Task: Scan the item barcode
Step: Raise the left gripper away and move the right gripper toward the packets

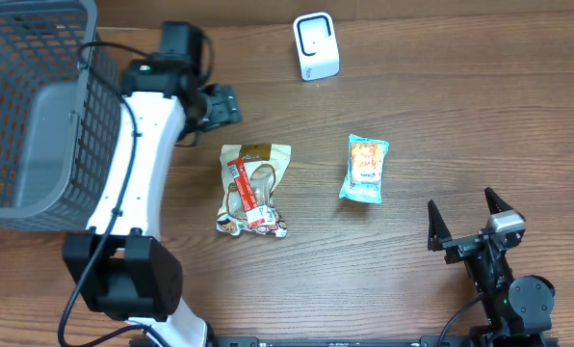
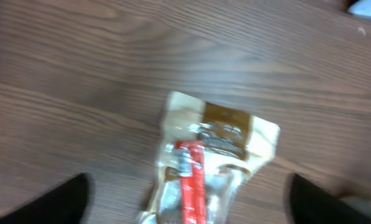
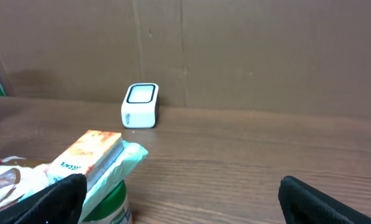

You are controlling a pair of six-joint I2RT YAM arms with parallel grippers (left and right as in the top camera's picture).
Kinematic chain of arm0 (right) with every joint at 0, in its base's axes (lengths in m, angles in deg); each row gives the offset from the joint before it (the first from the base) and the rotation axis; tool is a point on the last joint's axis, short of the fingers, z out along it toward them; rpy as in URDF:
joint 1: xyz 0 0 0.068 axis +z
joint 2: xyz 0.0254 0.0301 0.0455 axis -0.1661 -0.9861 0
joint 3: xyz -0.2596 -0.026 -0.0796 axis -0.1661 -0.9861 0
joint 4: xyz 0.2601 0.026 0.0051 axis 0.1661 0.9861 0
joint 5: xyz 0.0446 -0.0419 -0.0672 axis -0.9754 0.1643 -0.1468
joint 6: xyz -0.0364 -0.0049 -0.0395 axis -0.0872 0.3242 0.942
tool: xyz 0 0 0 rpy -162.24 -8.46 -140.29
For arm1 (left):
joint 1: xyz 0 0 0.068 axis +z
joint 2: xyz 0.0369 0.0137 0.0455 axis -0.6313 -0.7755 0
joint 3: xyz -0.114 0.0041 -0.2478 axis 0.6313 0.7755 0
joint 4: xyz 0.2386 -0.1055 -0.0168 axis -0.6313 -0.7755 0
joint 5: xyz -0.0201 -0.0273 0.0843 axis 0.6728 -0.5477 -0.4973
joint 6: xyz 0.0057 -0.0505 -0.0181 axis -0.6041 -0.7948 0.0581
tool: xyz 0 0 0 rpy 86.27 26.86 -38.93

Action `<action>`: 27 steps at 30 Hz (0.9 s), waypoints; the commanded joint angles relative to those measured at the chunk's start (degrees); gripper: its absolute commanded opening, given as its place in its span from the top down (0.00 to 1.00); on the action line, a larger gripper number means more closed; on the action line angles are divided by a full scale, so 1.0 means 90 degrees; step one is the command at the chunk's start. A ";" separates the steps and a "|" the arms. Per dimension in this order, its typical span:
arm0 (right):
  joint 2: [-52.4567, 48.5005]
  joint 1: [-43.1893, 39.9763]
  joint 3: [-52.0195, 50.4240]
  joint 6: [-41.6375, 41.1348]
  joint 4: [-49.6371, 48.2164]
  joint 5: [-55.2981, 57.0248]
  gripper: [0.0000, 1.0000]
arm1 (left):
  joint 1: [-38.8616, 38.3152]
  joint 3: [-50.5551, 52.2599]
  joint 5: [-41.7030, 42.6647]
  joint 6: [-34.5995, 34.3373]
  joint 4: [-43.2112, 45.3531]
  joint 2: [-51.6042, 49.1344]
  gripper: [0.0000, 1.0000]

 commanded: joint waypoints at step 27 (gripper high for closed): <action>-0.3570 -0.0036 0.6703 -0.1066 0.3878 -0.0177 0.00 | 0.0357 -0.0078 -0.0056 0.0219 -0.0034 0.0097 0.00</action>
